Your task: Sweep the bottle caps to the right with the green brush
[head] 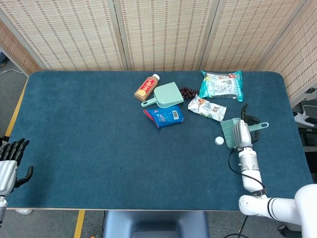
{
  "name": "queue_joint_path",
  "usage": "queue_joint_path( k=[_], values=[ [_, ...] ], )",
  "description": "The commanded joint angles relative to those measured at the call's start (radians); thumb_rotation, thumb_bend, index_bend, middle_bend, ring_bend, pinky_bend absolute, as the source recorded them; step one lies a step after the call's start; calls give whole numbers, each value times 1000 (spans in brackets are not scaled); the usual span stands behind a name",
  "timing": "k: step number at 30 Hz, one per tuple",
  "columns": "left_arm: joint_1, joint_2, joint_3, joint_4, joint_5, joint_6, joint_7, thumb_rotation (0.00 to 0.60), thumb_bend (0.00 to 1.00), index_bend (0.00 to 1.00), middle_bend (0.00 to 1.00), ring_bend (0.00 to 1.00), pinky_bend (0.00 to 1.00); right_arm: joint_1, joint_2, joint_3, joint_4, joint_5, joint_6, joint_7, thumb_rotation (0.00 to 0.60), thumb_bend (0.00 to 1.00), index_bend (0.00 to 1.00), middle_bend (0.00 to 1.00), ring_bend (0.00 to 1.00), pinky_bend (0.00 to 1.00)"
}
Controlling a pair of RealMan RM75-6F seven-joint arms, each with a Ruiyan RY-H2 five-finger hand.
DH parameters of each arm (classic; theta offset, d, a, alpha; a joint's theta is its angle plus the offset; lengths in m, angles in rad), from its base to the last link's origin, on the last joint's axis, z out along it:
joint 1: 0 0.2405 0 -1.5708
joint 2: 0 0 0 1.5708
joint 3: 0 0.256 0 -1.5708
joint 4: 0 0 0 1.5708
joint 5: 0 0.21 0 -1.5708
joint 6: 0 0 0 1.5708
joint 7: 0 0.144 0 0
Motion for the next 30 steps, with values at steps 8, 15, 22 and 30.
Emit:
queue_joint_path(
  k=[8,15,22,30],
  values=[
    [4,-3,8,-6,14,9,8,600,453,0,0,0,12,15,0,59,-61,-9,-26,26,600,405,954,820,481,71],
    [6,5,0,8,-2,7,-22,600,453,0,0,0,12,63,-188,64,133,39,-70,-102,600,405,956,820,481,71],
    [9,12,-2,11,-2,11,-40,600,452,0,0,0,12,58,-292,49,297,60,-76,-189,600,405,956,820,481,71],
    [12,4,4,27,1,8,-45,600,453,0,0,0,12,23,-298,24,386,49,-87,-223,600,405,956,820,481,57]
  ],
)
